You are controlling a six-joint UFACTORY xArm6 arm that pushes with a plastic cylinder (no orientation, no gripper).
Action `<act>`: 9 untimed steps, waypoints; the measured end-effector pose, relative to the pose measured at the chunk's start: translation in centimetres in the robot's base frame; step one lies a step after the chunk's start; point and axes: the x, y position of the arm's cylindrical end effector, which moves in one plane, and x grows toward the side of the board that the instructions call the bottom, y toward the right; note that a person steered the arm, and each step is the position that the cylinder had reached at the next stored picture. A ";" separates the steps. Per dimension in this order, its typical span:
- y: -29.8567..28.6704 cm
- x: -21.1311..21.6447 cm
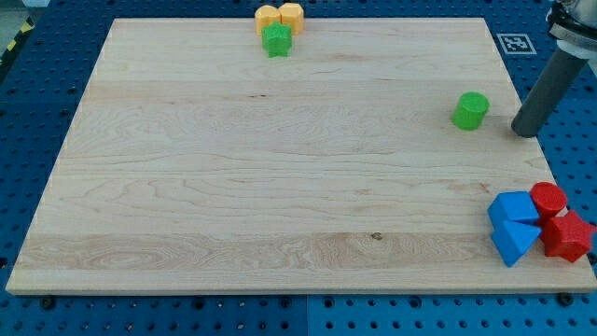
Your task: Push the green circle towards the top left side of the board
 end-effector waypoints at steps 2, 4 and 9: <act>-2.5 -0.5; -3.0 -3.1; -5.4 -6.2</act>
